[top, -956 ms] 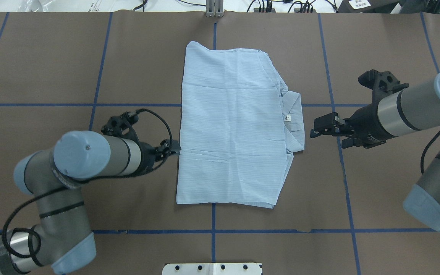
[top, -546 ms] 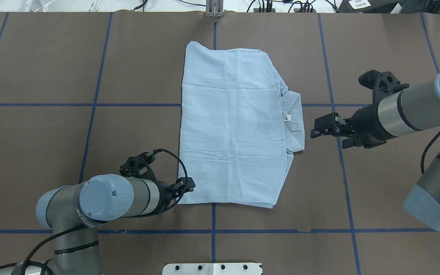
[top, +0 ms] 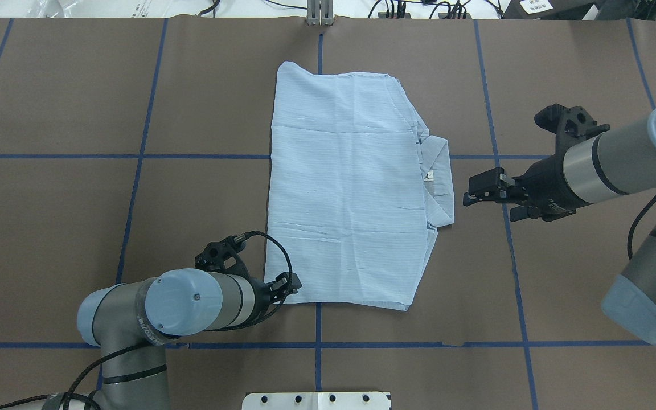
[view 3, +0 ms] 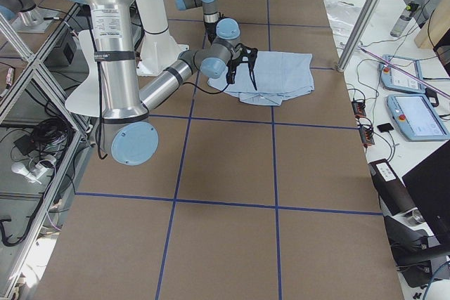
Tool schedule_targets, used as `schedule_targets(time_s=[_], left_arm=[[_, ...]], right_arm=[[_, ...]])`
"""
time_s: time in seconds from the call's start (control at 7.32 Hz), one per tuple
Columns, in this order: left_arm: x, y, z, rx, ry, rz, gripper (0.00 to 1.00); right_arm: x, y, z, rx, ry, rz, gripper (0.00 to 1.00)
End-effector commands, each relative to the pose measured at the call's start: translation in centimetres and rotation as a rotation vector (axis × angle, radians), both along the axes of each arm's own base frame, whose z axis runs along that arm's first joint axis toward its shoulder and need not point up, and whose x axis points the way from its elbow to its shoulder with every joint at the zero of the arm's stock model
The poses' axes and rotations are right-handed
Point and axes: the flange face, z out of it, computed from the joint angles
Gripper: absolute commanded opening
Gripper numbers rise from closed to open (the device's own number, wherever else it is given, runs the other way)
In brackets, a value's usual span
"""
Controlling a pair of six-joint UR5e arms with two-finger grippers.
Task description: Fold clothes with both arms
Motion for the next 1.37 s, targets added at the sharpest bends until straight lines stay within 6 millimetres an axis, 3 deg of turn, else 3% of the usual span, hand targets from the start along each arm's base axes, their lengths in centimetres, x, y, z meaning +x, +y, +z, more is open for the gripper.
schedule_targets(time_s=[0.0,0.55,1.23], left_arm=[[0.1,-0.1,-0.1,-0.004,-0.001,-0.003,0.63],[-0.4,-0.1,-0.8,-0.004,-0.005,-0.002,0.37],[-1.1,-1.6,-0.6,-0.002,-0.021,-0.024,0.39]], right_arm=[[0.0,0.0,0.1,-0.001,0.0,-0.002,1.0],[0.1,0.1,0.4,-0.008,0.005,-0.002,1.0],[0.1,0.1,0.4,-0.007,0.006,-0.001,1.0]])
